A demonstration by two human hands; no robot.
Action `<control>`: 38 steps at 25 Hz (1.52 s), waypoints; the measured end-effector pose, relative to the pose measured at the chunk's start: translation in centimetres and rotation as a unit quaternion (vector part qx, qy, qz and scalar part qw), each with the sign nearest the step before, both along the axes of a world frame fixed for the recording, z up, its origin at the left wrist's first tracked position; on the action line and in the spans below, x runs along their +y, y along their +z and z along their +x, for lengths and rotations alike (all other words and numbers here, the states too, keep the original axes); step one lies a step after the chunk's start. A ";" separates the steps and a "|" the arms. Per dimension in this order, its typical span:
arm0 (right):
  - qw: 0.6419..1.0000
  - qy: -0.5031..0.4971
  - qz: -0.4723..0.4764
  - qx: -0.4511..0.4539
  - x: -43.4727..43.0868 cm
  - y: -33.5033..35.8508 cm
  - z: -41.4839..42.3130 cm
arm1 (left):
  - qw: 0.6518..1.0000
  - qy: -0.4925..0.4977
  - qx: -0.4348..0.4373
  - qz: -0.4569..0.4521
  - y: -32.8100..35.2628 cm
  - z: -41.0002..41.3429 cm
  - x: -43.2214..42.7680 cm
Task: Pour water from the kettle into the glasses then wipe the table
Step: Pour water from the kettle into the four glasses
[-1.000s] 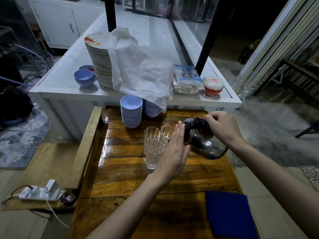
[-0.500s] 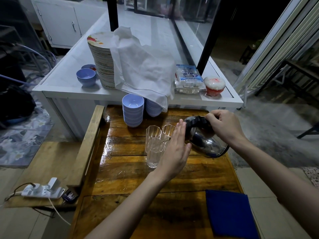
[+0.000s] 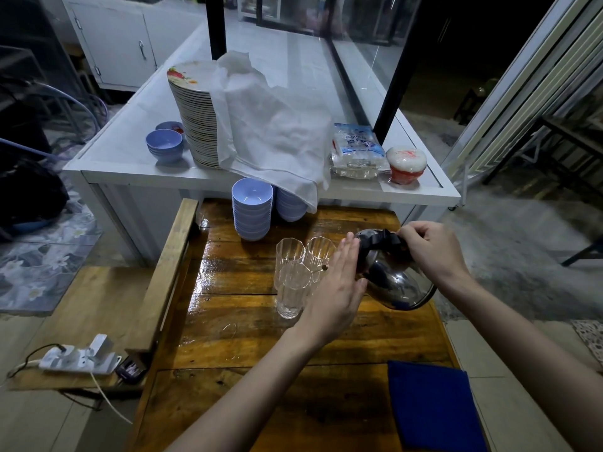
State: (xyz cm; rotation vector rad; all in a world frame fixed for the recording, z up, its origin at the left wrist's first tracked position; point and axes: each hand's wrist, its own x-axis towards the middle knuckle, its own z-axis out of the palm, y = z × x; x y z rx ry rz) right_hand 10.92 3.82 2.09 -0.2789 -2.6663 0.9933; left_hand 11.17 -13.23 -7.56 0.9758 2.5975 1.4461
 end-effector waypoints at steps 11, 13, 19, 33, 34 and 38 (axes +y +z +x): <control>1.000 0.002 -0.028 0.011 -0.2 0.0 -0.3 | 1.000 0.006 0.003 0.006 0.3 -0.2 -0.3; 0.995 -0.032 -0.089 0.007 0.2 -0.7 0.2 | 1.000 0.002 0.024 -0.009 0.9 -0.4 -0.1; 0.935 -0.180 -0.307 0.002 1.8 -3.2 1.7 | 0.993 -0.032 0.097 -0.067 2.5 -1.7 1.8; 0.994 -0.099 -0.043 0.004 3.8 -1.1 -3.8 | 1.000 -0.021 -0.022 -0.010 1.3 -4.6 4.3; 0.996 -0.091 -0.024 0.006 3.8 -0.9 -4.2 | 0.999 -0.019 -0.031 -0.006 1.3 -4.7 4.2; 0.997 -0.077 0.021 -0.001 3.8 -0.5 -5.3 | 0.999 -0.012 -0.051 -0.009 1.5 -5.2 4.2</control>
